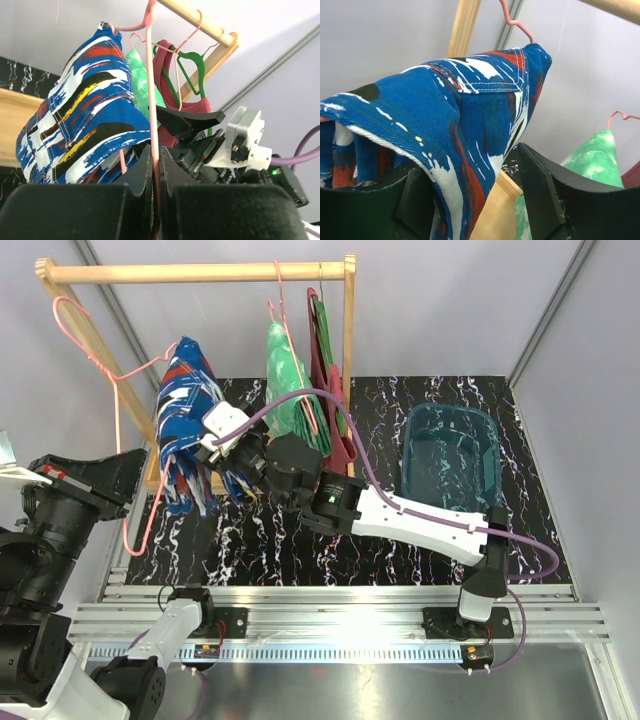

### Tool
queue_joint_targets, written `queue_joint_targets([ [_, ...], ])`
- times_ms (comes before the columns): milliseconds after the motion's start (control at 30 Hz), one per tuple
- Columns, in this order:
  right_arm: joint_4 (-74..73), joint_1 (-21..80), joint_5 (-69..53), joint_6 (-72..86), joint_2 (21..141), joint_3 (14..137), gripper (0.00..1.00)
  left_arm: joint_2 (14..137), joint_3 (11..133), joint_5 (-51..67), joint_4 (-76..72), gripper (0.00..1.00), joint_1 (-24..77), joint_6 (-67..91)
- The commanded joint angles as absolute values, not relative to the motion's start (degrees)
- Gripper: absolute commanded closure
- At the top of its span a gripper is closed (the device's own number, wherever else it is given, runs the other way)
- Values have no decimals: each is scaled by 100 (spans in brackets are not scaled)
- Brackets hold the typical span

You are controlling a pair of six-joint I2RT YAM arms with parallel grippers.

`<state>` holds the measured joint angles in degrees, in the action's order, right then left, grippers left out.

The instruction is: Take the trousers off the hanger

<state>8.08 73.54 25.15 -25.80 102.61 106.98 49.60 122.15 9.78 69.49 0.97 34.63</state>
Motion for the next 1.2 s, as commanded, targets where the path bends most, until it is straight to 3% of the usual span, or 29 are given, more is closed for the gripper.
queue_joint_targets([
  [0, 1336, 7374, 2523, -2365, 10213, 10486, 32, 4808, 12454, 756, 5458, 100, 9, 3752],
  [467, 2083, 7479, 2716, -2163, 10336, 9660, 29, 4825, 12550, 615, 5405, 100, 9, 4570],
  [667, 2215, 7497, 2655, -1829, 10362, 9325, 23, 4694, 12340, 606, 5221, 100, -141, 4755],
  [933, 2408, 7506, 2786, -1933, 10660, 9676, 19, 4667, 12208, 975, 5089, 100, -229, 4957],
  [1167, 2540, 7506, 2953, -2259, 11065, 10554, 8, 4641, 12252, 1283, 5177, 100, -272, 4975],
])
